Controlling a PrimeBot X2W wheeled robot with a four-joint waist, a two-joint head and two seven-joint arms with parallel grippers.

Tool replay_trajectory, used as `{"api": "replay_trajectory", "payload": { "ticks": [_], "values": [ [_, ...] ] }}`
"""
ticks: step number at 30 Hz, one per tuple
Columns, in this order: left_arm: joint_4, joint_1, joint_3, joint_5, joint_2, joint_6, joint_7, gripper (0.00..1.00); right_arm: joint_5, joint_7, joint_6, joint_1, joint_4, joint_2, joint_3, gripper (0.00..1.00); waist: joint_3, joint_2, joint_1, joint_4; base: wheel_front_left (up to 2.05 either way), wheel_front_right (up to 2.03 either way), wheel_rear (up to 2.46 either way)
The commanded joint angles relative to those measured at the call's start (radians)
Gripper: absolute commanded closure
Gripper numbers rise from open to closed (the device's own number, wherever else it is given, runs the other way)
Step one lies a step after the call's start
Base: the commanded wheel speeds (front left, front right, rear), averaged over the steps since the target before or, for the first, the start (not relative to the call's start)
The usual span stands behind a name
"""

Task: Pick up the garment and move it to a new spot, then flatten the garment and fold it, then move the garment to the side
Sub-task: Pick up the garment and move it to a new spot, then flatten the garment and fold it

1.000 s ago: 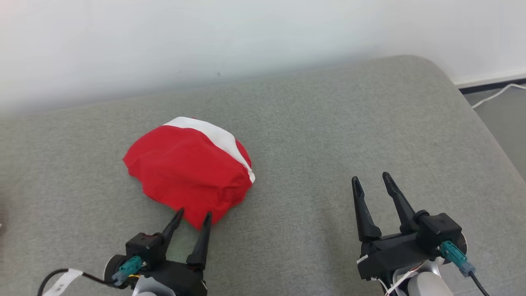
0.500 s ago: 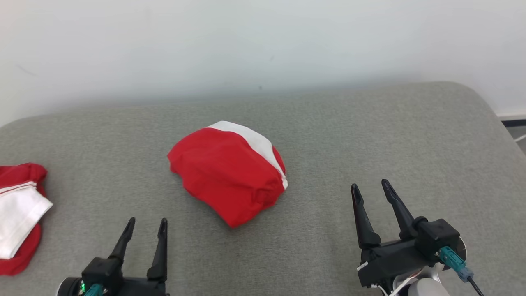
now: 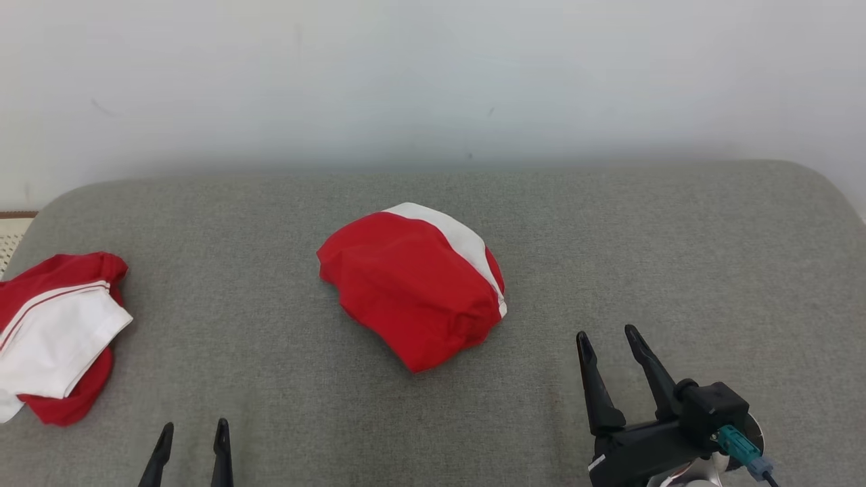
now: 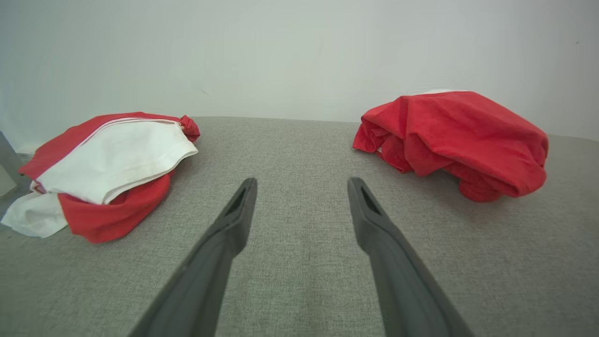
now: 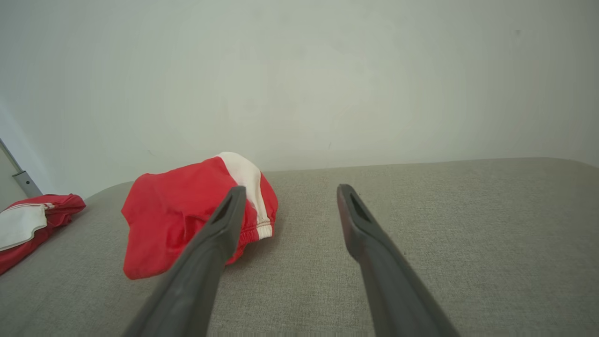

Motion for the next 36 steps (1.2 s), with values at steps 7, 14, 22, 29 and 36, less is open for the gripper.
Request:
{"api": "replay_trajectory", "payload": {
  "ticks": [7,14,22,29,36],
  "values": [
    [-0.011,0.024,0.006,0.009,-0.007,-0.01,-0.004,0.0,0.013,-0.001,0.0,0.005,0.034,-0.011,-0.007,0.0,0.014,0.0,0.0001,0.049,0.0,0.0,0.0],
    [-0.006,0.001,0.0,0.001,-0.011,-0.031,-0.004,0.0,0.028,-0.001,0.0,-0.039,0.098,0.008,-0.06,0.0,0.04,0.0,0.0001,0.102,0.0,0.0,0.0],
    [-0.003,-0.021,-0.032,-0.007,-0.012,-0.042,-0.004,0.0,0.06,-0.001,0.0,-0.141,0.215,0.017,-0.102,0.0,0.088,0.0,0.0001,0.198,0.0,0.0,0.0],
    [0.014,-0.041,-0.055,-0.036,-0.013,-0.062,-0.004,0.0,0.077,-0.001,0.0,-0.255,0.373,-0.008,-0.113,0.0,0.136,0.0,0.0001,0.266,0.0,0.0,0.0],
    [0.013,-0.057,-0.064,-0.045,-0.013,-0.056,-0.004,0.0,0.078,-0.001,0.0,-0.304,0.433,-0.012,-0.132,0.0,0.166,0.0,0.0001,0.306,0.0,0.0,0.0]
  ]
}}
